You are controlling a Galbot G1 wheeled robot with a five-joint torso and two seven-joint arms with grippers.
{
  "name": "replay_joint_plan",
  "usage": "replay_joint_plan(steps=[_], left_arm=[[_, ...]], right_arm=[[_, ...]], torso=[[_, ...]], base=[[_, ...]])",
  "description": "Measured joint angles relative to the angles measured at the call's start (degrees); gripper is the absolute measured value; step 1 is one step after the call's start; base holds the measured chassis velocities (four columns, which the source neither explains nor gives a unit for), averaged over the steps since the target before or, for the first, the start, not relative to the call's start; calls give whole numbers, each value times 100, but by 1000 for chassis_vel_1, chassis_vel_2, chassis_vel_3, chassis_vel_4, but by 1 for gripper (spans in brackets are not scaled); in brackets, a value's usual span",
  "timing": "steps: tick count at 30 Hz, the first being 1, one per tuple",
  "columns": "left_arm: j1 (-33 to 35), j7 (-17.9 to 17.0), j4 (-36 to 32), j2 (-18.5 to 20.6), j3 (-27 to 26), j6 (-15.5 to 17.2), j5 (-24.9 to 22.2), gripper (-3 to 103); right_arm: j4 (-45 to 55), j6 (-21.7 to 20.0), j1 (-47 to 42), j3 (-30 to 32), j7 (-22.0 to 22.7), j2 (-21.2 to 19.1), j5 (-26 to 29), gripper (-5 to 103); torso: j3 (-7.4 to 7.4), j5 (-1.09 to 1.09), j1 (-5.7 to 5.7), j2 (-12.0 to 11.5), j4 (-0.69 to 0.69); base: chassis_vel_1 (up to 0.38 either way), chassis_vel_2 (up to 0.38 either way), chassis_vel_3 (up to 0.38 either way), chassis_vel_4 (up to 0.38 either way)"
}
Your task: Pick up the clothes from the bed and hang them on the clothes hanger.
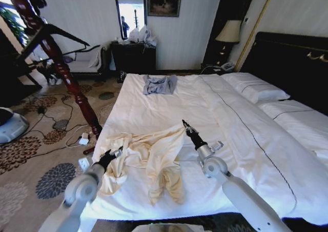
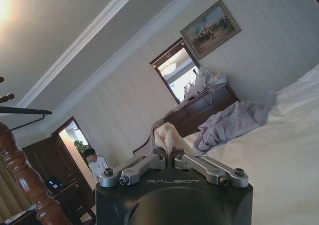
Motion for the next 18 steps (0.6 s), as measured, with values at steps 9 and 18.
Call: replay_joint_plan(steps=[9, 18], left_arm=[[-1057, 96, 884, -71, 749, -39, 13, 100], [-1292, 72, 1352, -201, 1334, 42, 350, 80]], right_arm=[[-53, 0, -8, -88, 78, 54, -132, 2], [-28, 1, -85, -80, 149, 64, -267, 2]], torso=[[0, 0, 0, 0, 1], [-1, 0, -2, 0, 2]], base=[[0, 0, 0, 0], [0, 0, 0, 0]])
